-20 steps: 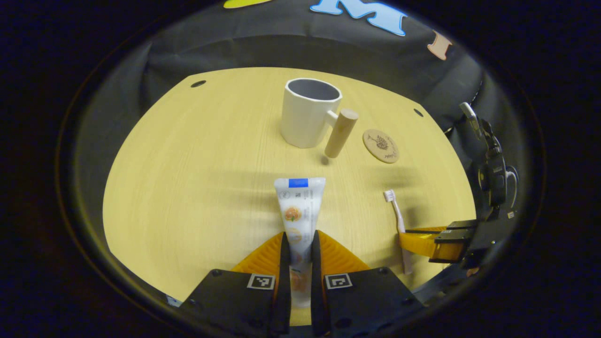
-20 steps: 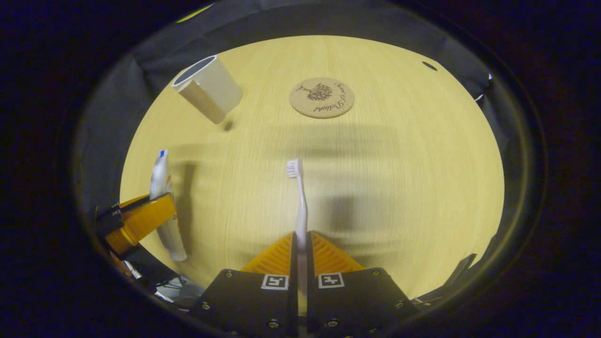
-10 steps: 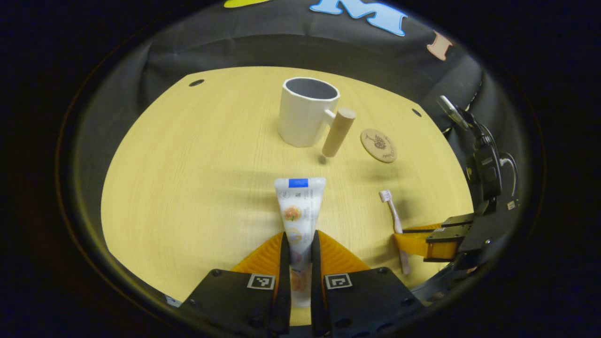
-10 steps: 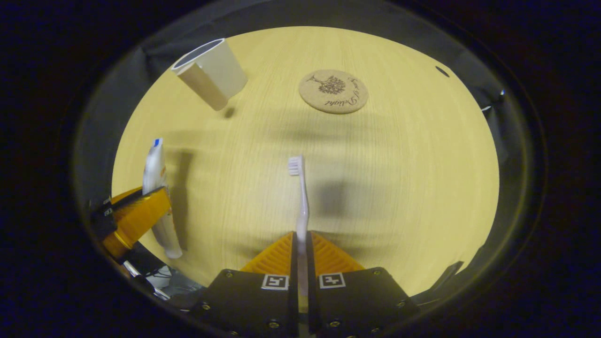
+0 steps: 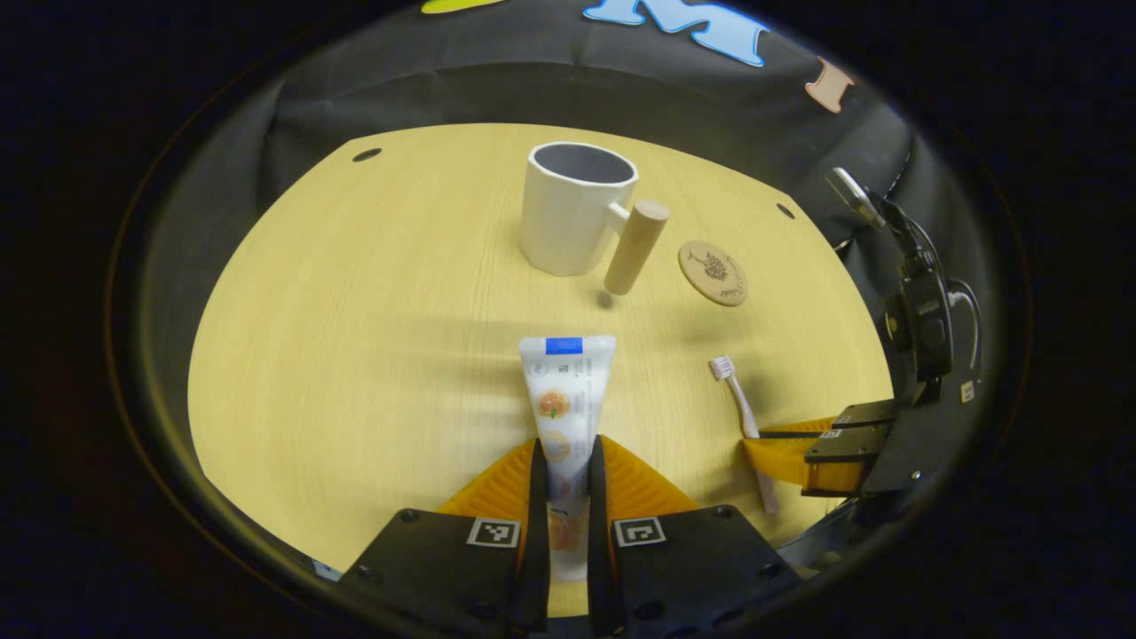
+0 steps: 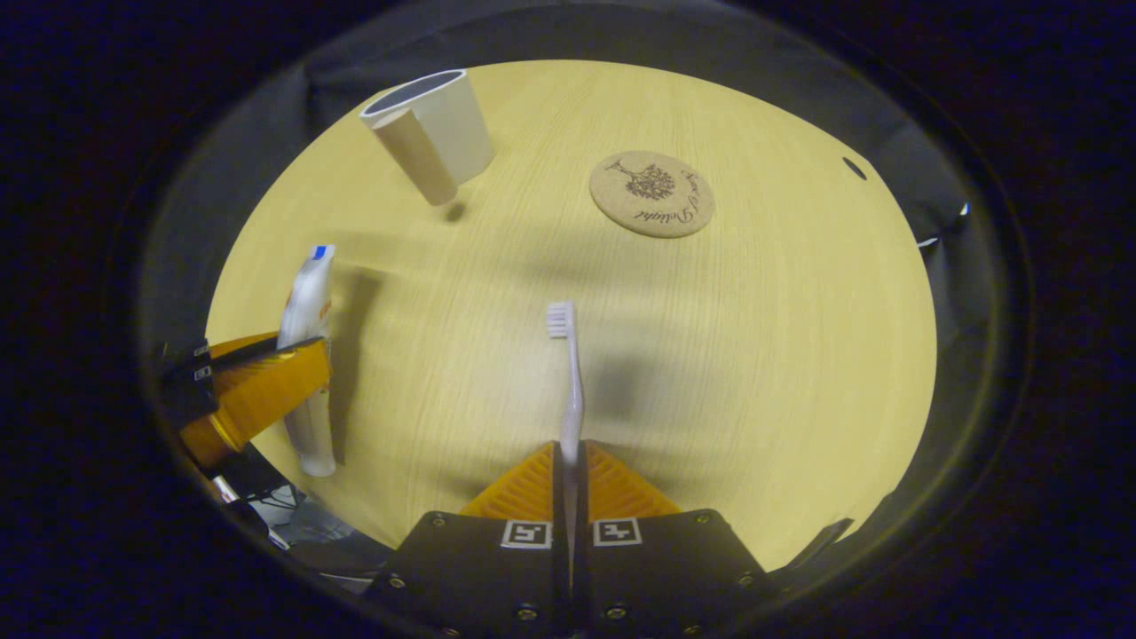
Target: Put the toothbrush and toothpaste on the desktop into the cup, then pick up the cup and place it on the coaster on the desktop.
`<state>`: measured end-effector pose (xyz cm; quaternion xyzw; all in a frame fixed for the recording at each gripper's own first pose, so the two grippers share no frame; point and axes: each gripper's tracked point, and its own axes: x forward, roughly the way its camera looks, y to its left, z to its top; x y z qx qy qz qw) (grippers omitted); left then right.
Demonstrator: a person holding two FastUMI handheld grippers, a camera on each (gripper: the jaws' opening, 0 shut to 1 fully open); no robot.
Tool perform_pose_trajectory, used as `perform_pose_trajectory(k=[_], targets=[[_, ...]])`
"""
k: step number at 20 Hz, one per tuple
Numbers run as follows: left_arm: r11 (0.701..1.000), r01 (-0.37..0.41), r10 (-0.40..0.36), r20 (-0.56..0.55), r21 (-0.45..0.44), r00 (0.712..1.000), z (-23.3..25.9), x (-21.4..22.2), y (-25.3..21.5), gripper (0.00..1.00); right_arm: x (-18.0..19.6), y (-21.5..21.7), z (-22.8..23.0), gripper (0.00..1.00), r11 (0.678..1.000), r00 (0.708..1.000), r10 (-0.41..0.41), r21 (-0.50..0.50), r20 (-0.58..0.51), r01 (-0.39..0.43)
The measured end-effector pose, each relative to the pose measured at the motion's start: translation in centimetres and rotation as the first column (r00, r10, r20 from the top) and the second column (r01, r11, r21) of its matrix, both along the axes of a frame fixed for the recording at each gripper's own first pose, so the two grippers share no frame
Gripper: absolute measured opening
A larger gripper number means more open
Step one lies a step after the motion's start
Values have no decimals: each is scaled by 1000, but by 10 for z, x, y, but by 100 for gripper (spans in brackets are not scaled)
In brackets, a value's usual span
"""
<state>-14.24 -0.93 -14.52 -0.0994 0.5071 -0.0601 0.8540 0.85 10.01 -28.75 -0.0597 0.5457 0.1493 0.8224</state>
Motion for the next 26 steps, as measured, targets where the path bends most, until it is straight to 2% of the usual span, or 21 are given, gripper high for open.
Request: perform_pose_trajectory(k=[3,8,14,18,22,26], targets=[[1000,-7,7,4,-1,1000,0,-1,2,24,-1,-7,10,2,1000,999,16,-5,49,-16],[1000,-23,23,35,0,999,10,3,7,25,0,-10,41,2,995,995,-37,97,94,28],[994,-99,105,189,-42,976,53,29,23,24,16,-11,84,2,976,973,-98,210,206,54],[987,-147,159,307,-59,938,84,55,41,24,26,-13,107,2,960,951,-140,275,274,62],[982,-168,191,452,-89,871,127,85,59,24,39,-13,136,2,940,911,-187,337,368,57],[978,-174,210,579,-118,788,161,124,69,24,45,-12,159,2,926,872,-217,376,439,41]])
